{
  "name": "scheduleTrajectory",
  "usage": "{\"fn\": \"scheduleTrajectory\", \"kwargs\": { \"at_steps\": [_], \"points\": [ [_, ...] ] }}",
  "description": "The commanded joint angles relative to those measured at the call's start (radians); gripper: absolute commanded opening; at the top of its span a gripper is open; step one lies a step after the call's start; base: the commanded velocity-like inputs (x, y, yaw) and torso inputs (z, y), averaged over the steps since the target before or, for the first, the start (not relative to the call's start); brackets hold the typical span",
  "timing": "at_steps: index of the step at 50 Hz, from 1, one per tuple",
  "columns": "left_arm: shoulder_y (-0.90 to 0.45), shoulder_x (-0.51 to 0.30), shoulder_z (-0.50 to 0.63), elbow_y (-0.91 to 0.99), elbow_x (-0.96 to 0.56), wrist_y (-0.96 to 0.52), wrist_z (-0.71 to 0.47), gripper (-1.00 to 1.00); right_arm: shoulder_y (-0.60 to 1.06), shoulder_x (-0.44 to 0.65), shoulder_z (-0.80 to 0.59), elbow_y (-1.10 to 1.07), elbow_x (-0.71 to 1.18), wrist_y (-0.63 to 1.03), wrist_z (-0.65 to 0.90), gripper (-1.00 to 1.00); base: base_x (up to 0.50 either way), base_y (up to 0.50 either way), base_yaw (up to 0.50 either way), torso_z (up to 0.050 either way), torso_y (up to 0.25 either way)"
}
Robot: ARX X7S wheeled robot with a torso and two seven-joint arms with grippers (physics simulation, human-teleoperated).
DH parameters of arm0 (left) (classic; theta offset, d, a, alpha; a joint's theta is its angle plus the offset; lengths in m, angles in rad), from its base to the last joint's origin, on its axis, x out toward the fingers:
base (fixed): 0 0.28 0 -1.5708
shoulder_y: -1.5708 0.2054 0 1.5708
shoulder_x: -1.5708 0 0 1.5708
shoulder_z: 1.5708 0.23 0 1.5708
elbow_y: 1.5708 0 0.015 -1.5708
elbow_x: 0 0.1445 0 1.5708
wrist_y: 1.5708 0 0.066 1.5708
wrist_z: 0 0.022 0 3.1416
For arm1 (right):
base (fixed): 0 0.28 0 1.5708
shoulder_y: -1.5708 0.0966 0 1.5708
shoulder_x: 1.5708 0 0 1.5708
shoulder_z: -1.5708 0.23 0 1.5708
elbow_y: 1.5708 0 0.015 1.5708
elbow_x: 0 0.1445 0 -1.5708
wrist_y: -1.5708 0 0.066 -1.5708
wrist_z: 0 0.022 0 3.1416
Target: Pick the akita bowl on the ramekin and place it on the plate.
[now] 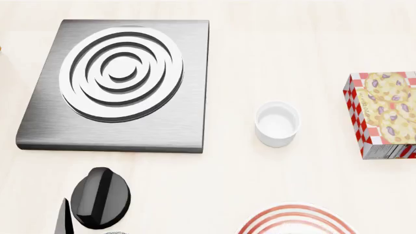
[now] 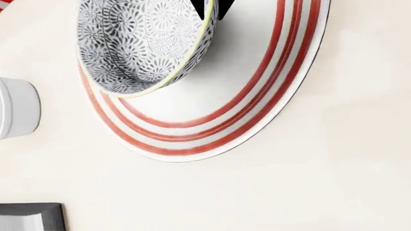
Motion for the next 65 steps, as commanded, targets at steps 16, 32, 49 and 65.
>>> {"fn": "scheduleTrajectory", "kwargs": {
  "at_steps": [16, 32, 49, 65],
  "points": [
    [0.001, -0.007, 0.005, 0.002, -0.006, 0.003, -0.007, 1.00, -0.116, -0.038, 0.042, 0.068, 0.003, -0.068, 0.065, 1.00, 0.00, 0.00, 0.00, 0.000, 0.000],
    [-0.001, -0.011, 0.009, 0.001, -0.008, 0.004, -0.010, 1.00, -0.119, -0.036, 0.050, 0.065, 0.002, -0.065, 0.070, 1.00, 0.00, 0.00, 0.00, 0.000, 0.000],
    [-0.001, -0.015, 0.014, 0.003, -0.010, 0.002, -0.015, 1.00, 0.080, 0.085, 0.051, -0.192, -0.011, 0.066, 0.065, 1.00, 0.00, 0.00, 0.00, 0.000, 0.000],
    [-0.001, -0.019, 0.015, 0.005, -0.016, 0.005, -0.019, 1.00, 0.500, -0.275, -0.555, -0.246, 0.054, -0.325, 0.454, 1.00, 0.00, 0.00, 0.00, 0.000, 0.000]
  ]
}}
